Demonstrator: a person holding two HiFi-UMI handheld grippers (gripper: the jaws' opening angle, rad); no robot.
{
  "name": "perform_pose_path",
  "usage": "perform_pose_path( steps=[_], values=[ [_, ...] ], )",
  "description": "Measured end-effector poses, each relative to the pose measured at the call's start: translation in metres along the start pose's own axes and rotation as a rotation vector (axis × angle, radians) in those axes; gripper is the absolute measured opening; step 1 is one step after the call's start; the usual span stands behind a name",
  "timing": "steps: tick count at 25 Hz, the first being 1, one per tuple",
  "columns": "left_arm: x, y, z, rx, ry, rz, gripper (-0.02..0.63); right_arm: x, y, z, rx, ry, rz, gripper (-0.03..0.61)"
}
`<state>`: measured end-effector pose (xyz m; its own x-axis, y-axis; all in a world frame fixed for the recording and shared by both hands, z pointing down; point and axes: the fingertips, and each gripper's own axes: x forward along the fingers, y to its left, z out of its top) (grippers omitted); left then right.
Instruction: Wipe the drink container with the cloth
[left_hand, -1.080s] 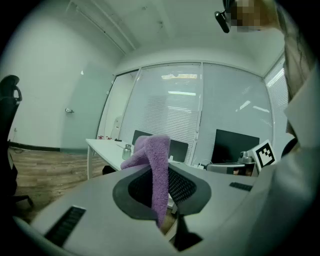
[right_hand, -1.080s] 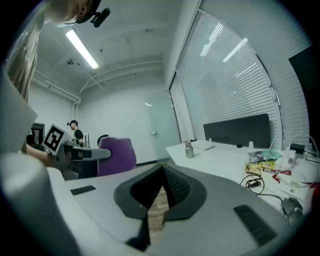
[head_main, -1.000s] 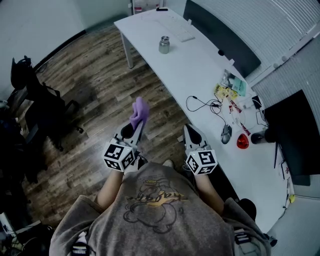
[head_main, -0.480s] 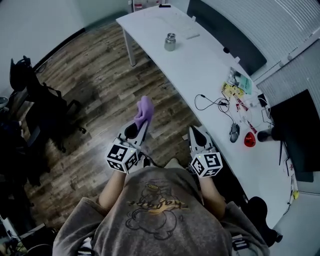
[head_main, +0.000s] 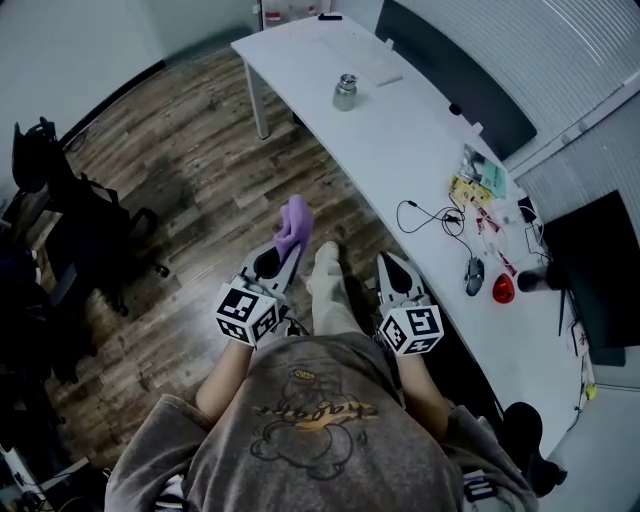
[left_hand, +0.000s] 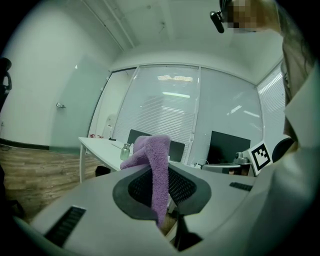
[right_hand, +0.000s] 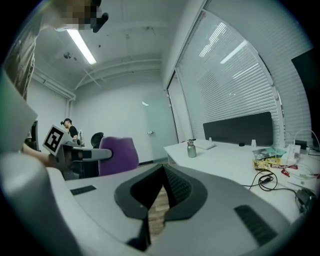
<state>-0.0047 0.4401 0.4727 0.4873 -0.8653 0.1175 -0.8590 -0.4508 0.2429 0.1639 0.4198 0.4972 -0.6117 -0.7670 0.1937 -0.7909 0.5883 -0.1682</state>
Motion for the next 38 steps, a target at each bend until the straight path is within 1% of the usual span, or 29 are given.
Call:
perform_pose_path(
  steps=[6, 11, 15, 18, 25, 31, 38],
  values=[
    [0.037, 0.031, 0.009, -0.001, 0.002, -0.001, 0.052, 0.049, -0.019, 0.013, -0.018, -0.005, 0.002, -0.005],
    [0.082, 0.069, 0.023, -0.001, 0.001, 0.004, 0.052, 0.108, -0.045, 0.025, -0.007, -0.008, 0.008, -0.005],
    [0.126, 0.103, 0.042, 0.006, -0.002, 0.004, 0.052, 0.164, -0.067, 0.043, 0.012, -0.008, 0.023, -0.005],
    [0.162, 0.127, 0.062, 0.013, -0.005, 0.007, 0.052, 0.206, -0.085, 0.063, 0.009, -0.009, 0.036, -0.005],
    [0.245, 0.174, 0.095, 0.005, 0.002, 0.015, 0.052, 0.283, -0.140, 0.102, 0.021, -0.008, 0.040, -0.005],
    [0.295, 0.206, 0.106, -0.001, 0.015, 0.035, 0.052, 0.329, -0.178, 0.114, 0.030, 0.003, 0.044, -0.005],
    [0.323, 0.226, 0.109, -0.011, 0.032, 0.045, 0.052, 0.356, -0.199, 0.116, 0.064, 0.010, 0.032, -0.005]
  ],
)
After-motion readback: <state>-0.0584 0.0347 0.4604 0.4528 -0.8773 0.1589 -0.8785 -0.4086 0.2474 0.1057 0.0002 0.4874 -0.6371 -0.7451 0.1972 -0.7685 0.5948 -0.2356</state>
